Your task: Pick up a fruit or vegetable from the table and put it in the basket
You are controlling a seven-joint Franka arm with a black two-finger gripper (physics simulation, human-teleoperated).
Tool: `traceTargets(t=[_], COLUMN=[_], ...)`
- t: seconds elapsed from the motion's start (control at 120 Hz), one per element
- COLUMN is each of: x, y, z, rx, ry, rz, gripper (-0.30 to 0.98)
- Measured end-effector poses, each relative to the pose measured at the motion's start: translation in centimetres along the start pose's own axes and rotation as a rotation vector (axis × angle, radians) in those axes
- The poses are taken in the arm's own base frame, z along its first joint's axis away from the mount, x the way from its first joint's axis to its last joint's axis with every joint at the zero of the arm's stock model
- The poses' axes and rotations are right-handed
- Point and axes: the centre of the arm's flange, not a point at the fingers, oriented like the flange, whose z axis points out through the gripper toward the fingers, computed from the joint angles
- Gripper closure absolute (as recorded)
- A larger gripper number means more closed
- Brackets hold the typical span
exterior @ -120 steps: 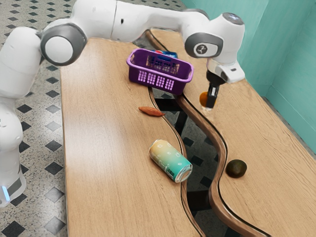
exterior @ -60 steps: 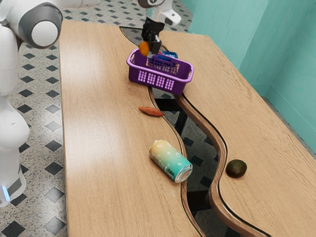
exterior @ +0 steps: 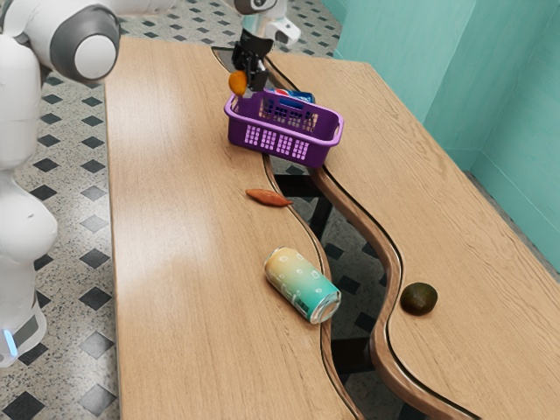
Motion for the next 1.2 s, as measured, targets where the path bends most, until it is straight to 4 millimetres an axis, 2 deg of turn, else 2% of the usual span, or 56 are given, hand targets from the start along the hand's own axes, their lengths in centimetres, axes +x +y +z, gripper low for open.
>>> traceTargets(t=[0.075, 0.183, 0.333, 0.683, 0.792, 0.933, 0.967, 0.992, 1.042, 1.083, 1.108, 1.158, 1.2], x=[-0.6, -0.7, 1.1, 3.4, 3.5, 3.6, 4.1, 4.5, 5.1, 4.7, 4.1, 3.0, 2.1], y=[-1.5, -2.4, -2.9, -1.2, -1.3, -0.9, 1.0, 3.6, 11.7, 19.8, 23.9, 29.9, 33.2], z=[0.3, 0.7, 1.3, 1.6, 1.6, 1.4, 0.7, -0.4, -3.2, -5.8, -6.8, -8.0, -8.4], rx=[0.002, 0.011, 0.019, 0.020, 0.014, 0.008, 0.001, -0.007, -0.022, -0.021, -0.019, -0.001, 0.021], ry=[-0.005, -0.011, 0.019, 0.065, 0.072, 0.083, 0.096, 0.111, 0.138, 0.158, 0.164, 0.165, 0.162], rz=[-0.019, -0.021, 0.005, 0.076, 0.080, 0.088, 0.113, 0.148, 0.256, 0.370, 0.426, 0.504, 0.542], gripper=[0.36, 0.36, 0.36, 0.37, 0.17, 0.06, 0.05, 0.04, 0.03, 0.02, 0.02, 0.01, 0.01])
